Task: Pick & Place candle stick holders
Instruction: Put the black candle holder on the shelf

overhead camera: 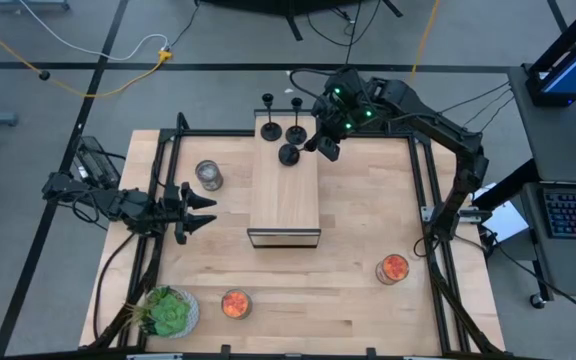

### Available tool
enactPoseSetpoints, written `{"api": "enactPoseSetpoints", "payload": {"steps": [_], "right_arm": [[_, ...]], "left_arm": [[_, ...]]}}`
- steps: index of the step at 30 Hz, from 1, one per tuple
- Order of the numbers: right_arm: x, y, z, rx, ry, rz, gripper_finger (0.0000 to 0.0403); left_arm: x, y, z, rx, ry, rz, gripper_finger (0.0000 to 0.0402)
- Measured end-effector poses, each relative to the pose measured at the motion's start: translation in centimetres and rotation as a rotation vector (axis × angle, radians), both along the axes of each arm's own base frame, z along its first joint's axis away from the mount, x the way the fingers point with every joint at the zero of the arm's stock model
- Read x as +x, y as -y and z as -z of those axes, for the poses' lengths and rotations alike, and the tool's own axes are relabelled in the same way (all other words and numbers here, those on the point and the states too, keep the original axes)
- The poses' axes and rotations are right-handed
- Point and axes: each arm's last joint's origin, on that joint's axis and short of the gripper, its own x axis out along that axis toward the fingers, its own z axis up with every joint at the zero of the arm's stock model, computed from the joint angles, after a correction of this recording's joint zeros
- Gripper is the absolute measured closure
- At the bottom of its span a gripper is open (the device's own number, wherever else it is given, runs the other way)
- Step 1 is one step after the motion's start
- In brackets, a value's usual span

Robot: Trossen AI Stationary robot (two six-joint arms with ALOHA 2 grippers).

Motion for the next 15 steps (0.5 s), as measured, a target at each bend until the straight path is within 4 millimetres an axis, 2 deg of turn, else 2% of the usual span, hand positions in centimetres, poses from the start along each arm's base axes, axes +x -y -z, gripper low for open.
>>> {"api": "enactPoseSetpoints", "payload": {"steps": [15], "right_arm": [[0.58,0.30,-0.61,-0.048,0.084,-0.004,0.0382]], "left_arm": [[0.00,0.00,0.00,-0.002,0.000,0.000,0.0151]]}}
